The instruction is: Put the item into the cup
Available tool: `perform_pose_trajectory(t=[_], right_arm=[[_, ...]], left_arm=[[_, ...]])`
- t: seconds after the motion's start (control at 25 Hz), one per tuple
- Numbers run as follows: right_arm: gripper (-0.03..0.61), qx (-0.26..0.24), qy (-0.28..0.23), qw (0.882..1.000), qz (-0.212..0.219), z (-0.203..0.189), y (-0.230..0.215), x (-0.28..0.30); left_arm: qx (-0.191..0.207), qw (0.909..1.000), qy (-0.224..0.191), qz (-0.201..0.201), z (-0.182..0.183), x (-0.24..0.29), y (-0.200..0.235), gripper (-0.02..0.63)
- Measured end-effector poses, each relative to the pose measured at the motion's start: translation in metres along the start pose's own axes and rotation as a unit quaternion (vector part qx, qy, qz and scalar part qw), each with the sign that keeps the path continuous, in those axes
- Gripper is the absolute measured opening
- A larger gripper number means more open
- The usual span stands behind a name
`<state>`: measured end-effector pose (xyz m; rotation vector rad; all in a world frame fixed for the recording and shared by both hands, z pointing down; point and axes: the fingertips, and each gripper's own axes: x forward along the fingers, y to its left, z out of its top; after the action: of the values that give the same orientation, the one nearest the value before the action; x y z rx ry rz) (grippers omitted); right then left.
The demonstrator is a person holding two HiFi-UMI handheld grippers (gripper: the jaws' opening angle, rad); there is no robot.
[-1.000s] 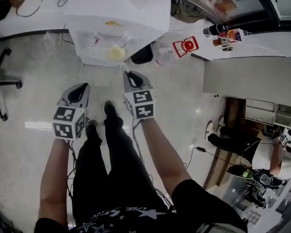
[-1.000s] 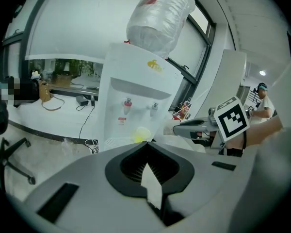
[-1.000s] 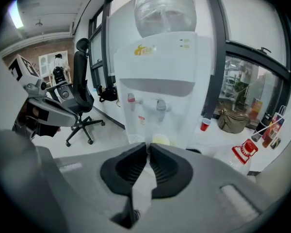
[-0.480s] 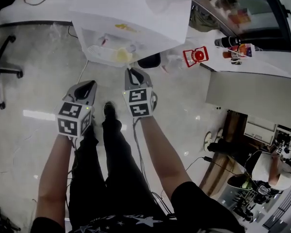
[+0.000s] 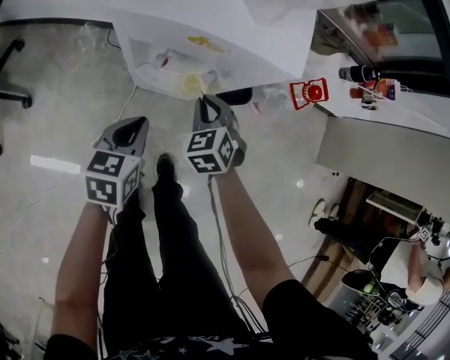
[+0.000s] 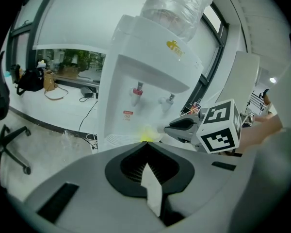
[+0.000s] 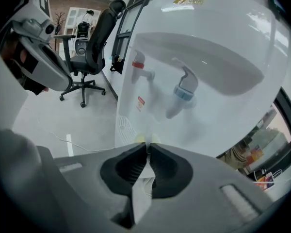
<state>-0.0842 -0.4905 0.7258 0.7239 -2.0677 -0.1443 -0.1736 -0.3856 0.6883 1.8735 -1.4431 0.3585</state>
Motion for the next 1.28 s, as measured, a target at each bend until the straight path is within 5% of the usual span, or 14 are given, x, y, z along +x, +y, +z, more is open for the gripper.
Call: perform_pose_trajectory(t=[0.76,1.28], right_arm=[[0.02,-0.038,0.088,0.995,0.039,-0.013,0.012,0.06],[0.023,-0.029,0.091,0.994,0.058,-0.01,0.008,0.076]], left_arm=[[-0.032,0.9994,0.005,0.013,-0.007,0.017,0.027,0.005],[-0.045,0.9988,0.01,0.019,-0.005,0.026,0.038,0.005]])
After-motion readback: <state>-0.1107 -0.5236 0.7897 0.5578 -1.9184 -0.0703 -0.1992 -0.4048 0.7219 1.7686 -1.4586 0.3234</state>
